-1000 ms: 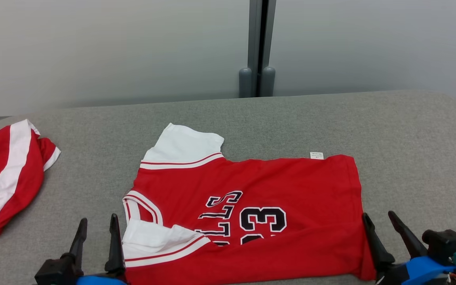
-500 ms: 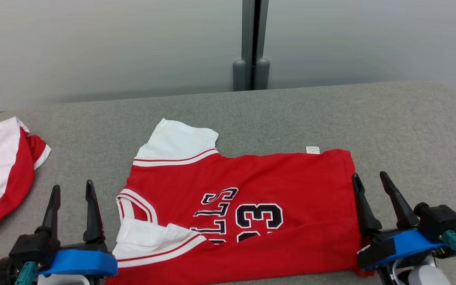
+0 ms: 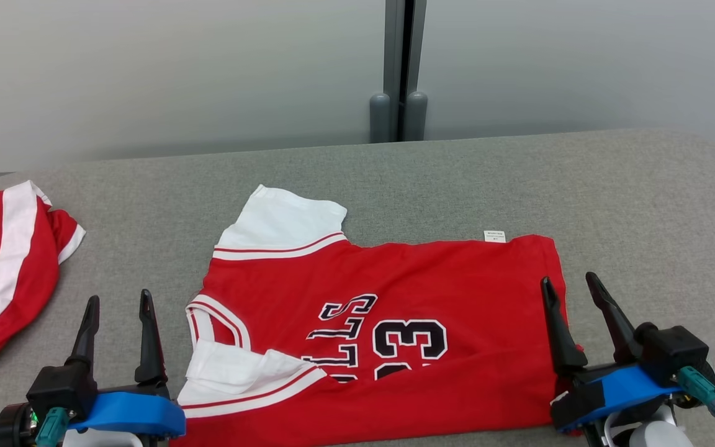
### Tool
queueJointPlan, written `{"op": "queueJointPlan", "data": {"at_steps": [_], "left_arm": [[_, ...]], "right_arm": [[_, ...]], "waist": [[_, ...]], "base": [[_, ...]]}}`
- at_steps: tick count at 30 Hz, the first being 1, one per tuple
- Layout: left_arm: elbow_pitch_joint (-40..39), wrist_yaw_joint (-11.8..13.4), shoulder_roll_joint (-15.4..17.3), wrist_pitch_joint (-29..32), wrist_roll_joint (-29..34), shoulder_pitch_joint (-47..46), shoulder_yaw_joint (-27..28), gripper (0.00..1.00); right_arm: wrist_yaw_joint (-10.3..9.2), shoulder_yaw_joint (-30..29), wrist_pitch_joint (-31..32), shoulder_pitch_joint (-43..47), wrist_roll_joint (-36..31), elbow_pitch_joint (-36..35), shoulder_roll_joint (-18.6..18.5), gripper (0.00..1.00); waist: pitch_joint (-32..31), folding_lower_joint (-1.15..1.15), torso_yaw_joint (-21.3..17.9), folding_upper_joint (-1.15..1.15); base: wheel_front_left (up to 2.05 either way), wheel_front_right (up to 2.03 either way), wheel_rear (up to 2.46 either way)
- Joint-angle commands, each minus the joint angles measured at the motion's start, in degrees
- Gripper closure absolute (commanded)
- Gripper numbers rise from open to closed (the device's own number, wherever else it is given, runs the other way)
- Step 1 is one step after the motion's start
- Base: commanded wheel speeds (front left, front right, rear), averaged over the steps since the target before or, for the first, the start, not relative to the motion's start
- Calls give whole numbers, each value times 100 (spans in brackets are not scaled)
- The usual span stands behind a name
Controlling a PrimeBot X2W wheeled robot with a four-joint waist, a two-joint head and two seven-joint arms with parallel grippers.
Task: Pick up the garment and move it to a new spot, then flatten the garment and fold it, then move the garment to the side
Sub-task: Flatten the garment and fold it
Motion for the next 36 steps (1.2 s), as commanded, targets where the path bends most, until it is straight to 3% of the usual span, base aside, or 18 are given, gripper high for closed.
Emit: {"op": "queueJointPlan", "data": {"at_steps": [1, 13, 27, 36], "left_arm": [[20, -31, -1, -26, 17, -100, 22, 0], [243, -138, -5, -26, 85, -351, 16, 0], [1053, -504, 816, 616, -36, -2992, -523, 0], [1825, -534, 1365, 1384, -548, -4591, -1361, 0]], "right_arm": [[3, -15, 30, 86, -31, -40, 20, 0], [3, -28, 262, 82, -119, -55, 39, 0], [3, -105, 1031, -1397, -314, -46, -264, 0], [2, 64, 1157, -2015, -239, -145, -328, 0]], "waist": [[-2, 0, 2, 0], [93, 0, 33, 0], [983, 0, -329, 0], [1830, 0, -711, 0]], "base": [[0, 0, 0], [0, 0, 0], [0, 0, 0], [0, 0, 0]]}}
